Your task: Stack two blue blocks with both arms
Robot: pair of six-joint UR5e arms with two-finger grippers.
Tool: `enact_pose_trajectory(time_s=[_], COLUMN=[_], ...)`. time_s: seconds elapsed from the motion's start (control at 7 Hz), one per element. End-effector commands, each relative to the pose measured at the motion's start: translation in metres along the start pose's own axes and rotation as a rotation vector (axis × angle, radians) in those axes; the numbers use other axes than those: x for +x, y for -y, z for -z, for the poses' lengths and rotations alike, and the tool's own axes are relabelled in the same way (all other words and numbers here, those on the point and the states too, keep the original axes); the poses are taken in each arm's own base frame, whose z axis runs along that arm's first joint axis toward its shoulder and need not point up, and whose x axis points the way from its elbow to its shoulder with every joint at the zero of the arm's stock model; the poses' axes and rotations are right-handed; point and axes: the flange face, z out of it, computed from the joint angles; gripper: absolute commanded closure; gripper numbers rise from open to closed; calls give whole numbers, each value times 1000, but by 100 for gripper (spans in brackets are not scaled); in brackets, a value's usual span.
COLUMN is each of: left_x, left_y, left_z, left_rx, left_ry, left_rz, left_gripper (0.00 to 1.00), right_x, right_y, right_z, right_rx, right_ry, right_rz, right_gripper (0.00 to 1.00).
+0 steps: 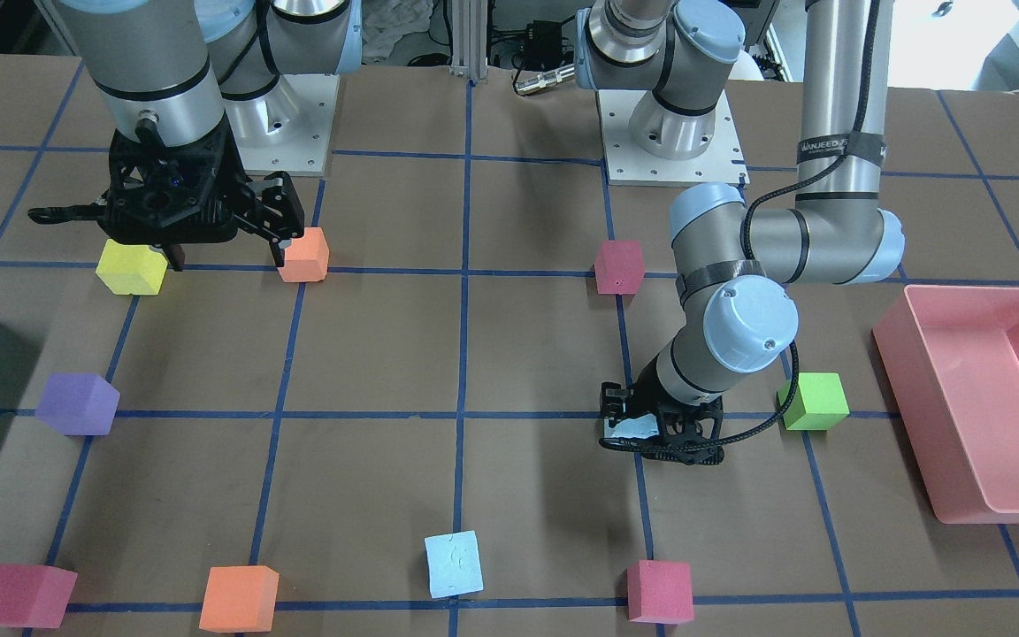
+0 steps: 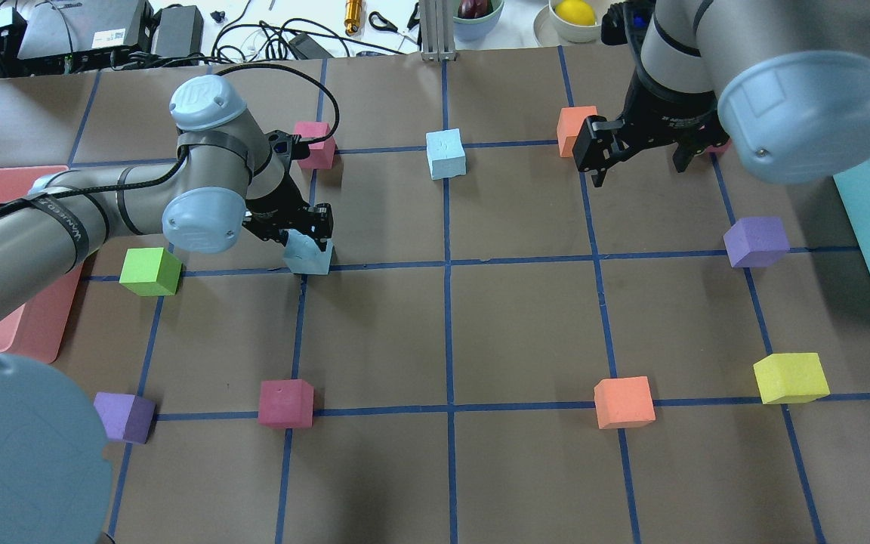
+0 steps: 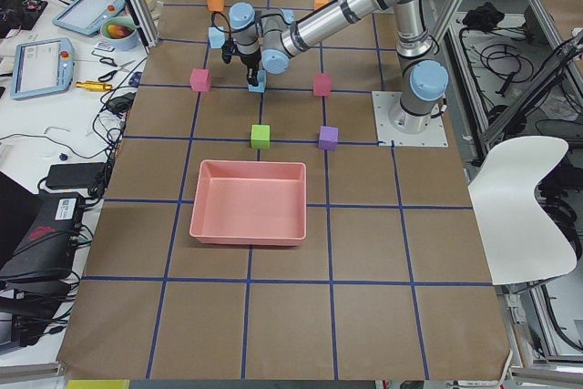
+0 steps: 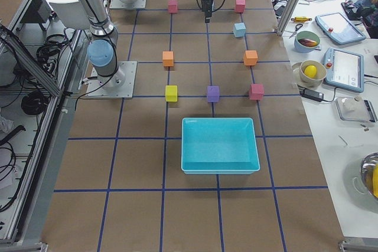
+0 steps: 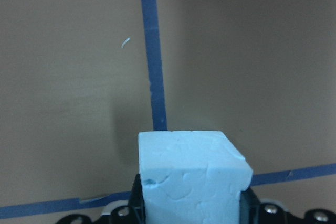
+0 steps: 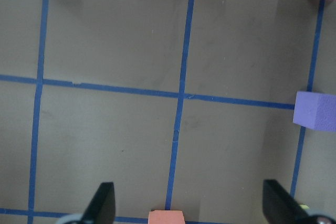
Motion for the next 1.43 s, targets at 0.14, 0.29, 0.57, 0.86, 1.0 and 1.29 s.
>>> enact_pose_trajectory(time_s=[0.14,0.29,0.57,0.86,1.0,1.29], left_x=[69,97,151,190,201,211], left_y=[49,78,121,150,154,158], left_z=[72,91,98,82,69,64], left_rx=[63,49,98,127,122,142], left_ry=[-10,-6,-18,-28,-16,0], left_rz=[85,117,182,210,188,179], left_gripper=[75,75,89,89,89,89], right_x=[0,-2,-1,-2,-1,-2], right_y=[8,9,17,16,16,15], right_z=[43,45,43,40,37,34], right_rx=[-4,8,45,37,32,26], right_ry=[8,20,20,22,21,24], right_rz=[-1,4,-10,-99,-107,-101], right_gripper=[0,0,0,0,0,0])
